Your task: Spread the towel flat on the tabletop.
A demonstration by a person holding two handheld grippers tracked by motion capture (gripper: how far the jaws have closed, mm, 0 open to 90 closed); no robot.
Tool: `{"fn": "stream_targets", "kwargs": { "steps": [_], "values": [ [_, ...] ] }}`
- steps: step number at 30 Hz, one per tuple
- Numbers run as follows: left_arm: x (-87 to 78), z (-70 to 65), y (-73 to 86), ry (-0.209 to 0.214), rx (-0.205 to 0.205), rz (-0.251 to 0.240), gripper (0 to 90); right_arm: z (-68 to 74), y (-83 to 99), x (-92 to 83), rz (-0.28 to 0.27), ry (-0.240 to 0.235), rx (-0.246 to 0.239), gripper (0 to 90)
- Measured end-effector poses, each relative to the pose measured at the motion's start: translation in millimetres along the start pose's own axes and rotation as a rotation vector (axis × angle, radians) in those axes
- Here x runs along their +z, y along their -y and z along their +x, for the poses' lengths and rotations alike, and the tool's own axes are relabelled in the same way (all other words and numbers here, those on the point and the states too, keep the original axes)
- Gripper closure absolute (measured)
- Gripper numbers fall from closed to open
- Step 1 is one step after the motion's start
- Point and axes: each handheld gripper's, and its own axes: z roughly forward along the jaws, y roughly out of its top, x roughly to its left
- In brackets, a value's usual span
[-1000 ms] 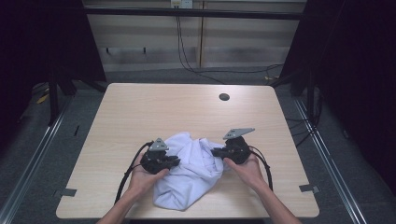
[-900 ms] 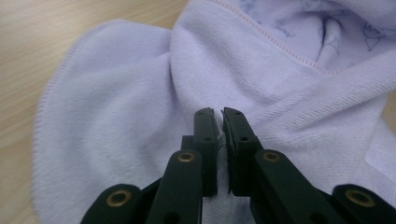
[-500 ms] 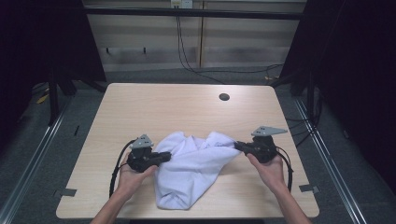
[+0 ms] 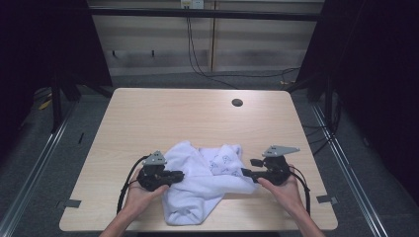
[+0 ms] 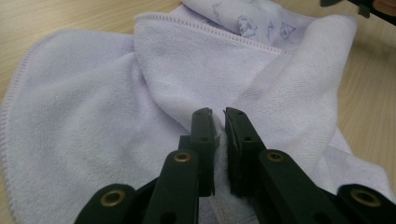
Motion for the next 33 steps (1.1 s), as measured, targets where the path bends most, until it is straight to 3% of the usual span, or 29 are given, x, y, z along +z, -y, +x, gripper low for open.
{"fn": "stream_targets", "kwargs": {
  "steps": [4,6,7,10,12,16,17,18,20,22,23,24,25,29,33],
  "values": [
    [-0.4,2.4,0.4,0.012,-0.007,0.002,81.6,1.2,-15.7,21.8,-0.013,-0.045,-0.028,40.9],
    [-2.2,4.8,0.1,0.019,-0.014,-0.009,79.9,5.6,-27.3,44.4,-0.012,-0.062,-0.079,39.2],
    [-2.2,4.8,0.1,0.019,-0.014,-0.009,79.7,5.6,-27.3,44.4,-0.012,-0.062,-0.079,39.2],
    [-3.6,13.1,-4.3,0.027,-0.038,-0.036,75.7,7.4,-28.2,69.2,0.037,-0.069,-0.100,37.6],
    [-2.3,15.9,-7.4,0.020,-0.038,-0.037,62.7,6.5,-22.8,77.3,0.094,-0.092,-0.106,36.2],
    [13.4,24.8,-16.7,-0.024,-0.025,-0.002,50.4,7.1,-17.8,79.1,0.106,-0.091,-0.102,38.4],
    [18.5,27.9,-16.6,-0.027,-0.043,0.009,47.1,8.3,-17.3,79.4,0.110,-0.078,-0.118,43.2],
    [23.2,30.6,-16.2,-0.027,-0.045,0.023,43.4,12.1,-16.9,77.7,0.116,-0.048,-0.139,53.9],
    [29.0,33.5,-16.2,-0.020,-0.060,0.023,40.0,13.3,-17.3,74.4,0.115,-0.043,-0.130,62.8],
    [27.7,37.1,-20.3,-0.004,-0.070,0.013,38.4,12.7,-17.7,70.6,0.103,-0.051,-0.120,69.4],
    [23.6,39.6,-24.0,-0.005,-0.078,-0.017,38.4,12.7,-17.7,70.6,0.103,-0.051,-0.120,69.4],
    [14.6,44.8,-32.2,-0.021,-0.110,-0.079,40.5,11.1,-17.7,66.8,0.090,-0.059,-0.111,76.2],
    [14.6,44.8,-32.2,-0.021,-0.110,-0.079,40.6,11.1,-17.7,66.8,0.090,-0.059,-0.111,76.2],
    [17.8,49.3,-42.3,-0.030,-0.073,-0.057,43.4,5.8,-20.7,57.9,0.050,-0.064,-0.081,81.7],
    [40.5,42.4,-41.6,-0.008,-0.034,0.007,43.1,3.9,-20.4,56.7,0.055,-0.057,-0.076,83.5]
  ]
}}
